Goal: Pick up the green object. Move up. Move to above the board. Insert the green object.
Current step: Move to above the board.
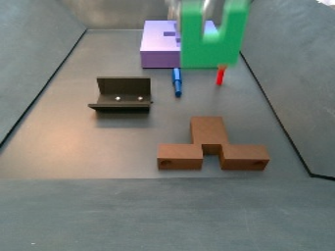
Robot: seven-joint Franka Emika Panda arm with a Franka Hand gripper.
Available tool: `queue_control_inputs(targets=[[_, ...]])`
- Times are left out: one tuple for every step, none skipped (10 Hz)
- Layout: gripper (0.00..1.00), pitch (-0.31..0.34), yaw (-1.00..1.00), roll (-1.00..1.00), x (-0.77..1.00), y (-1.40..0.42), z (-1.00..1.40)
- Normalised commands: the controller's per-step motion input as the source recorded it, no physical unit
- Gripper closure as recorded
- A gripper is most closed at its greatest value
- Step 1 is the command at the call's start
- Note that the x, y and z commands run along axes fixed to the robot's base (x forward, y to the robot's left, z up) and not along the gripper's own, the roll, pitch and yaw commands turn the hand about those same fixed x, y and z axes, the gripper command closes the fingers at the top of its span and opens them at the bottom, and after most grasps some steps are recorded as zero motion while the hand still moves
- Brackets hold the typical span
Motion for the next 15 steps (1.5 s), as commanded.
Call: queue_control_inputs(targets=[[1.0, 0.031, 0.0, 0.02, 0.02, 0.0, 1.4], [1.0, 0.057, 0.0, 0.01, 0.05, 0.01, 1.4], [1.0, 0.087, 0.0, 0.01, 0.04, 0.0, 0.75], [1.0, 0.082, 0.0, 0.02, 0.04, 0.0, 0.49], [1.0, 0.058, 0.0, 0.02, 0.04, 0.0, 0.22], [1.0, 0.052, 0.0, 0.01, 0.02, 0.0, 0.17], [1.0, 0.063, -0.22, 0.07, -0.02, -1.4, 0.2], [1.0, 0.046, -0.2, 0.08, -0.02, -1.4, 0.19], [1.0, 0.015, -0.08, 0.07, -0.02, -1.4, 0.19], [1.0, 0.02, -0.06, 0.03, -0.02, -1.4, 0.19], [1.0, 0.03, -0.03, 0.0, -0.01, -1.4, 0.2], [1.0, 0.043, -0.02, 0.0, -0.01, -1.4, 0.21], [1.0, 0.074, 0.0, 0.0, 0.0, -1.4, 0.22], [1.0, 0.087, 0.0, -0.01, 0.02, -1.4, 0.22], [1.0, 0.124, 0.01, 0.02, 0.07, -1.4, 0.24]])
